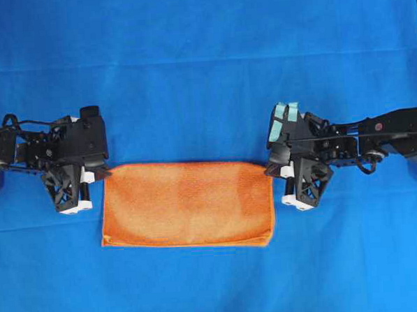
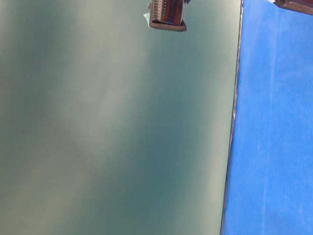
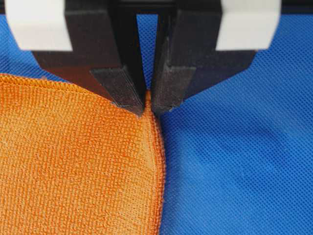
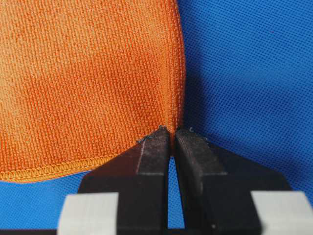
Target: Fold the orange towel.
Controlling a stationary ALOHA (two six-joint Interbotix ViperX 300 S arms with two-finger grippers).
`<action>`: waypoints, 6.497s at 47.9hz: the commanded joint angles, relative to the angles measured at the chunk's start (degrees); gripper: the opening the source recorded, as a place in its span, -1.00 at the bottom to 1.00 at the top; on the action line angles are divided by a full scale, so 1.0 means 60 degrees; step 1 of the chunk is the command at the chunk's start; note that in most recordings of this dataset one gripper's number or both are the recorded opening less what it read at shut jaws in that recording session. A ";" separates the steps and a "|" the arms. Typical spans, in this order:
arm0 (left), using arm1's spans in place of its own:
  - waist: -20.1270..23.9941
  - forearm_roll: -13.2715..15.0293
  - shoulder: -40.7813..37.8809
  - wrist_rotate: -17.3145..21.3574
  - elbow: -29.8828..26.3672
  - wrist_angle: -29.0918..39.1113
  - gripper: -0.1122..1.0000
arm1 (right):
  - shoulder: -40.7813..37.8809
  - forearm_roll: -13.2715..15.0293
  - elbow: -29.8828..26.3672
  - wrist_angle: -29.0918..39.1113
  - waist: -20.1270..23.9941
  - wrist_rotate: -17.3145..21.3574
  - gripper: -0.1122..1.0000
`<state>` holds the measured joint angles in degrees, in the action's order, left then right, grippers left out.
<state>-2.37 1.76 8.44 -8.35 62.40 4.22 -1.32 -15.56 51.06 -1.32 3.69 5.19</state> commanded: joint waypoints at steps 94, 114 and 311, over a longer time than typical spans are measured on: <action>-0.1567 -0.0015 0.0352 0.1509 -0.3926 0.0029 -0.76 | 0.1772 0.3281 -0.2637 0.1567 -0.4409 -0.0015 -0.72; -0.1787 -0.0015 -0.0732 0.2036 -0.4966 -0.0161 -0.76 | 0.0937 0.4043 -0.3647 0.1494 -0.4951 -0.0015 -0.72; 0.0923 0.0000 0.3398 0.0996 -0.0029 -0.2798 0.53 | 0.5962 0.4248 0.2622 -0.1274 -0.2710 0.2080 0.23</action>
<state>2.99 1.85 28.74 -2.46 63.02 -11.87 34.54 10.02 67.59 -8.44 -12.66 17.58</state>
